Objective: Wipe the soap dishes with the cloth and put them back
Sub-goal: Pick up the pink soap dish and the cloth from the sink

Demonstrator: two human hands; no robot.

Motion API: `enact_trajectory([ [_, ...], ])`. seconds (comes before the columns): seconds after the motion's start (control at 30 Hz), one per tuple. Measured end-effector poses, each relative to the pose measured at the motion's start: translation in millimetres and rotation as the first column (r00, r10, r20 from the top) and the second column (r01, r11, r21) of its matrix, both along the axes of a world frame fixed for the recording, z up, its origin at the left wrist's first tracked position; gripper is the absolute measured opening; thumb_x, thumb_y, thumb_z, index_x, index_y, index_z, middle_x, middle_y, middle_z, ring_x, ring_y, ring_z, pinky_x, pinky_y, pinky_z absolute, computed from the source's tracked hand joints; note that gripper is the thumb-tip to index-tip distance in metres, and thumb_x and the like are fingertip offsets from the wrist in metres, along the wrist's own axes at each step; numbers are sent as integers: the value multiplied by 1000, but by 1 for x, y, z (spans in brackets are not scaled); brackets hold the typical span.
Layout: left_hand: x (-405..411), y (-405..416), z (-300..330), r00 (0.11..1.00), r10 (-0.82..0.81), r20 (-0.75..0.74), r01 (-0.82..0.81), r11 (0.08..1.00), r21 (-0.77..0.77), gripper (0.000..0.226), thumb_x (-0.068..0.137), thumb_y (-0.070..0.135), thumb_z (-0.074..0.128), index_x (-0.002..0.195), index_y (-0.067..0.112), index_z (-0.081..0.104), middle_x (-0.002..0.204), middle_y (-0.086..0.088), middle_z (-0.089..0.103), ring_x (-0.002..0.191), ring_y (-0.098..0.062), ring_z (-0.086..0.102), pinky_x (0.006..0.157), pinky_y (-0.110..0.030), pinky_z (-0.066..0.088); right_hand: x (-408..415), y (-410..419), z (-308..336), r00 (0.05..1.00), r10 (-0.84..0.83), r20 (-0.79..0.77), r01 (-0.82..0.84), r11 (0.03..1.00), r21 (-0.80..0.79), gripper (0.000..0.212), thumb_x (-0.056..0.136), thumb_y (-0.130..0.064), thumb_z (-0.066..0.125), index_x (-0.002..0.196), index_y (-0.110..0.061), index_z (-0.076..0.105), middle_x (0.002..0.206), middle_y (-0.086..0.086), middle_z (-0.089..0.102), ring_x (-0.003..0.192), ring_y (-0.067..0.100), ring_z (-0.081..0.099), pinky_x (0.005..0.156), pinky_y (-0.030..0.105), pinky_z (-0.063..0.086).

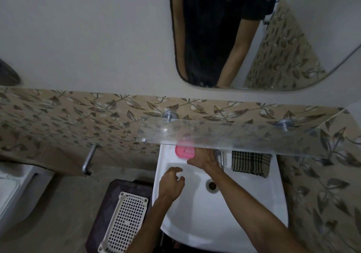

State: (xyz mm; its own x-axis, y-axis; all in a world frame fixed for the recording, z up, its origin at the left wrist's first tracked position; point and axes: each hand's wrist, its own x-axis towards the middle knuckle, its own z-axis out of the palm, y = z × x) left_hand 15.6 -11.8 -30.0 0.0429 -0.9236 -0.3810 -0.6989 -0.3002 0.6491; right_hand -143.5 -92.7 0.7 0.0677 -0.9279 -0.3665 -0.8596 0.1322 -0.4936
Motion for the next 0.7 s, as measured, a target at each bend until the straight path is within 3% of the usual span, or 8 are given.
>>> enact_trajectory([
  [0.07, -1, -1, -1, 986, 129, -102, -128, 992, 14, 33, 95, 15, 66, 128, 15, 68, 130, -2, 70, 101, -19, 69, 95, -37, 56, -1, 7, 1, 998, -21, 58, 27, 995, -99, 47, 75, -13, 79, 118, 1, 64, 94, 17, 64, 78, 22, 59, 63, 30, 46],
  [0.13, -3, -1, 1, 913, 303, -273, -289, 953, 91, 26, 97, 12, 65, 123, 12, 68, 125, -12, 73, 100, -25, 69, 95, -41, 57, -3, 17, 2, 990, -39, 138, 66, 980, -190, 52, 64, -17, 84, 112, -8, 66, 91, 8, 66, 79, 21, 62, 65, 30, 49],
  [0.27, -13, 0, 12, 470, 558, -684, -404, 825, 395, 33, 109, 26, 50, 131, 6, 64, 133, -23, 68, 121, -34, 66, 102, -51, 57, -7, 49, 0, 928, -132, 349, 180, 978, -109, 65, 61, -35, 95, 120, -23, 70, 103, -9, 72, 93, 11, 70, 77, 27, 59],
  [0.37, -24, 7, 17, 189, 616, -765, -324, 775, 543, 54, 105, 49, 51, 139, 9, 62, 139, -26, 63, 134, -41, 58, 115, -56, 44, -14, 71, -4, 847, -180, 500, 204, 979, 6, 51, 61, -40, 93, 102, -51, 66, 91, -29, 72, 85, -4, 71, 74, 19, 58],
  [0.47, -43, 15, 24, -37, 655, -754, -244, 726, 643, 82, 97, 67, 53, 147, 2, 54, 134, -28, 61, 126, -42, 55, 119, -52, 34, -21, 94, -7, 842, -150, 518, 178, 984, -3, 53, 59, -46, 85, 109, -40, 72, 91, -23, 71, 89, -1, 68, 77, 22, 58],
  [0.53, -54, 18, 25, -116, 660, -742, -206, 715, 668, 86, 93, 69, 56, 148, 2, 54, 140, -27, 59, 129, -40, 53, 124, -51, 31, -27, 106, -7, 879, -133, 457, 165, 986, -31, 72, 59, -56, 80, 124, -29, 71, 106, -12, 64, 111, 12, 60, 93, 34, 56],
  [0.6, -63, 20, 25, -122, 660, -741, -179, 720, 671, 80, 94, 68, 54, 142, 4, 60, 136, -24, 62, 122, -37, 59, 118, -49, 38, -36, 113, -6, 901, -109, 421, 139, 989, -40, 72, 65, -53, 84, 130, -26, 67, 114, -6, 63, 119, 18, 54, 100, 41, 53],
  [0.7, -79, 23, 28, -118, 673, -730, -175, 710, 682, 75, 98, 65, 48, 139, 3, 61, 123, -20, 64, 107, -33, 64, 104, -47, 46, -58, 124, -4, 884, -103, 456, 124, 992, -17, 73, 71, -44, 91, 136, -28, 61, 123, -10, 61, 121, 13, 54, 100, 28, 52],
])
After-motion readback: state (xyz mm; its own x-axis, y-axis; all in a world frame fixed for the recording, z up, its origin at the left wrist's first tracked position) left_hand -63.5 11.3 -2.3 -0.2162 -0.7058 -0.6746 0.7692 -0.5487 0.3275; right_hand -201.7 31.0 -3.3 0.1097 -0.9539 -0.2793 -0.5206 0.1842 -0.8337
